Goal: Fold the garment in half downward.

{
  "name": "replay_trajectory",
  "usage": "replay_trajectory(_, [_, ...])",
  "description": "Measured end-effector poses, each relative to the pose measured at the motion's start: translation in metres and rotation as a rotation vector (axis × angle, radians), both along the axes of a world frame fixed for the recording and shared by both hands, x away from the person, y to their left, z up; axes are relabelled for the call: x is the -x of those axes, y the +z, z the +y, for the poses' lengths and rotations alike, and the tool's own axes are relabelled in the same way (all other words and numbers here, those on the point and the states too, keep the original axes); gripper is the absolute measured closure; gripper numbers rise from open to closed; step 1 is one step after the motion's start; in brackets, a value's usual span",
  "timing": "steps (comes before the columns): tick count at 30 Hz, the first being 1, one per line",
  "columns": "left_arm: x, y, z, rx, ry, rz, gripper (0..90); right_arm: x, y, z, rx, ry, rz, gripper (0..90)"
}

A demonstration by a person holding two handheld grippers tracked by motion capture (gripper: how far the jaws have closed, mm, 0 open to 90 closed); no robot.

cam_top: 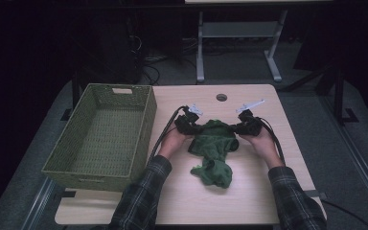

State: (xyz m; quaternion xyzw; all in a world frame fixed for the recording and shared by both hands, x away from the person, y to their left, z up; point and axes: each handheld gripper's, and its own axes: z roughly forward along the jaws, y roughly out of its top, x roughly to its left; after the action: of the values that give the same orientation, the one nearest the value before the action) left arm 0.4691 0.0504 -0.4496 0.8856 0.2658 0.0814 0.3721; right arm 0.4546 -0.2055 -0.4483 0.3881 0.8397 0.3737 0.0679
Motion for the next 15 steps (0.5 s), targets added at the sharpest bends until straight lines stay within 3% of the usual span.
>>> replay_trajectory(5, [-0.003,0.016,0.002,0.023,0.010,-0.018,86.0,0.003,0.015,0.000,-0.018,-0.020,-0.056,87.7])
replay_trajectory(7, [-0.005,0.024,0.002,0.035,0.021,-0.021,85.7,-0.001,0.021,-0.001,-0.013,-0.013,-0.036,87.7])
replay_trajectory(13, [-0.011,0.044,0.004,0.072,0.034,-0.037,85.4,-0.009,0.036,-0.004,-0.019,-0.019,-0.053,87.7])
replay_trajectory(14, [-0.012,0.048,0.004,0.078,0.039,-0.039,85.2,-0.009,0.041,-0.006,-0.029,-0.030,-0.077,87.7])
replay_trajectory(15, [-0.012,0.051,0.003,0.086,0.042,-0.040,85.2,-0.012,0.044,-0.008,-0.042,-0.030,-0.071,87.7])
